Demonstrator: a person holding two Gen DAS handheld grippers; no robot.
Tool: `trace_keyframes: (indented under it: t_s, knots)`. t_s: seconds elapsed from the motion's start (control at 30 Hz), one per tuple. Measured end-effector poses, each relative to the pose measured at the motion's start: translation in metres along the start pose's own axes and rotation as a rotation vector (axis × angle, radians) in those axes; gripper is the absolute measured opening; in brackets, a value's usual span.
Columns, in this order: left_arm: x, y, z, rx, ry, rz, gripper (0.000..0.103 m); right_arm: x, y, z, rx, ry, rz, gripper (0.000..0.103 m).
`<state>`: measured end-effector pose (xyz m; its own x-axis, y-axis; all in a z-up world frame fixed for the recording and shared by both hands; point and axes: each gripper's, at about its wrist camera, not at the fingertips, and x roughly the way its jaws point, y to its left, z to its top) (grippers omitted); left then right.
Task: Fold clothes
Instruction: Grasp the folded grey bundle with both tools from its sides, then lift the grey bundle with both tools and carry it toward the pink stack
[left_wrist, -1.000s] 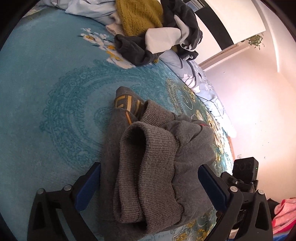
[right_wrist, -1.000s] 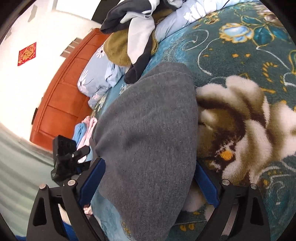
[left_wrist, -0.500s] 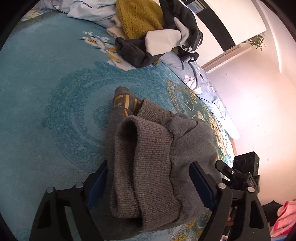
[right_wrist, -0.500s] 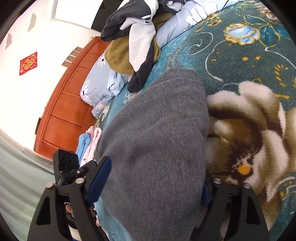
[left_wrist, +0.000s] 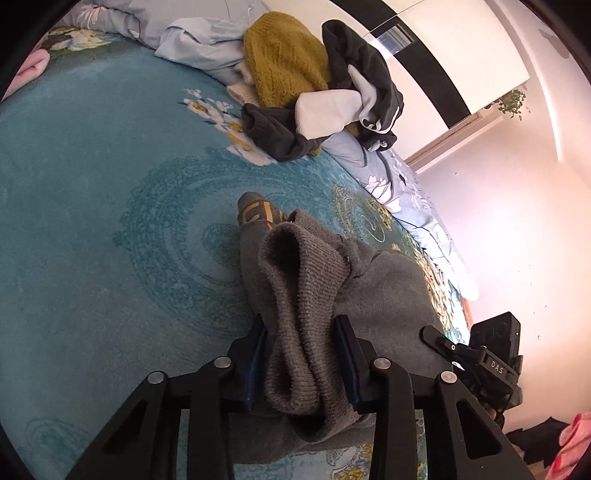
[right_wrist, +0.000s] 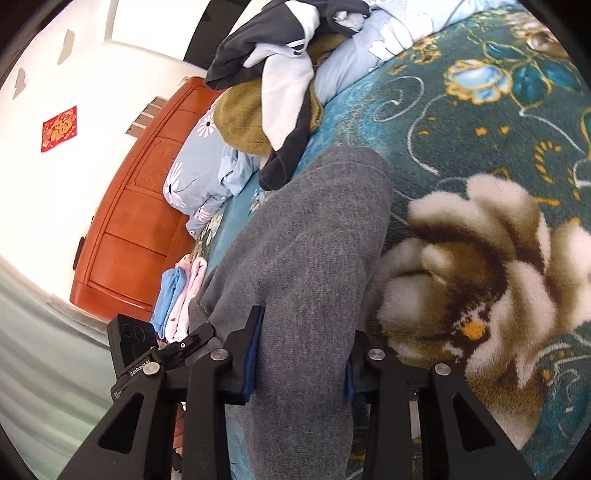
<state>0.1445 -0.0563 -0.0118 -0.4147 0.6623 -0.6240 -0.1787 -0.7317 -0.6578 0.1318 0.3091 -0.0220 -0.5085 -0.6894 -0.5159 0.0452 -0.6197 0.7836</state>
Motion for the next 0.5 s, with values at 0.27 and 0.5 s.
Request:
trace_keyframes:
  t_s: [0.27,0.5]
  knots:
    - [-0.033,0.0,0.002,0.015,-0.075,-0.036,0.036,0.002,0.027,0.009,-0.049,0.02,-0.01,0.033]
    - [-0.09,0.048,0.013,-0.08,-0.187,-0.058,0.035,0.048,0.09,0.026,-0.177,0.078,0.0,0.033]
